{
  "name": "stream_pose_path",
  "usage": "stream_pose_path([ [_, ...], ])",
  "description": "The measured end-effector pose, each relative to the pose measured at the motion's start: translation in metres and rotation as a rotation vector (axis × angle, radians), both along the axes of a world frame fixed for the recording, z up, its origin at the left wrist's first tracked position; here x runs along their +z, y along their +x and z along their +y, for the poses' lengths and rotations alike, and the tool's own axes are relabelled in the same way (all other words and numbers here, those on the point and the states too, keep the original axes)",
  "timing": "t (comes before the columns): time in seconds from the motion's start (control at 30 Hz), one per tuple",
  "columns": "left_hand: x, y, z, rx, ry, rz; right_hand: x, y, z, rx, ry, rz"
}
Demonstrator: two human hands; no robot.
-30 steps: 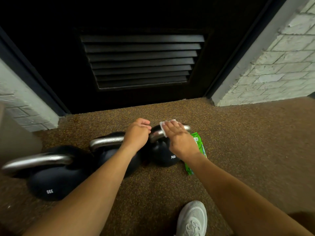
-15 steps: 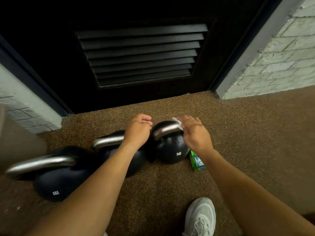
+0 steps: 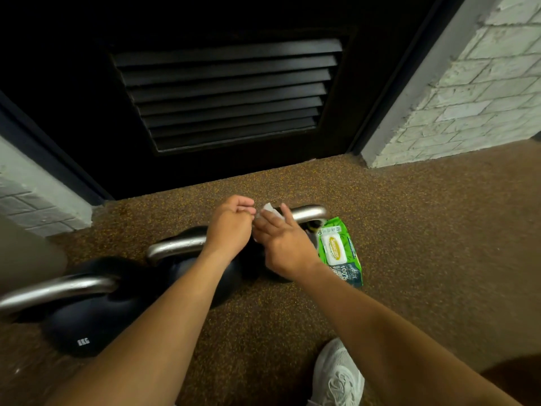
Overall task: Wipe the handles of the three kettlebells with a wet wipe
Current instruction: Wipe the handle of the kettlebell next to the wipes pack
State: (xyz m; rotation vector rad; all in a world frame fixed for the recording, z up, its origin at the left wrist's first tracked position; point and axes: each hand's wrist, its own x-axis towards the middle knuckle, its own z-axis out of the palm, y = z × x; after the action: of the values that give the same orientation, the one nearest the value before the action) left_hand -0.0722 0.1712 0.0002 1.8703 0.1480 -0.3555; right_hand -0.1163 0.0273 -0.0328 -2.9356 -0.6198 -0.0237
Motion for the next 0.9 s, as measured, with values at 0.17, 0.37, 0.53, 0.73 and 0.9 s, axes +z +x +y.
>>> stream_pose_path([
  [0.17, 0.005, 0.005, -0.014, -0.079, 0.093, -0.051, -0.005, -0.002, -0.032, -0.293, 0.267, -0.066],
  [0.37, 0.006, 0.001, -0.038, -0.211, 0.301, -0.124, 0.003, 0.012, -0.048, -0.644, 0.521, -0.025],
  [0.53, 0.005, 0.001, -0.055, -0.321, 0.431, -0.213, 0.032, 0.052, -0.071, -0.816, 0.335, 0.408],
  [0.73, 0.004, -0.008, -0.058, -0.331, 0.463, -0.276, 0.04, 0.077, -0.08, -0.644, 0.136, 0.695],
  [0.9, 0.004, -0.012, -0.059, -0.332, 0.49, -0.296, 0.041, 0.048, -0.088, -0.656, 0.209, 0.507],
])
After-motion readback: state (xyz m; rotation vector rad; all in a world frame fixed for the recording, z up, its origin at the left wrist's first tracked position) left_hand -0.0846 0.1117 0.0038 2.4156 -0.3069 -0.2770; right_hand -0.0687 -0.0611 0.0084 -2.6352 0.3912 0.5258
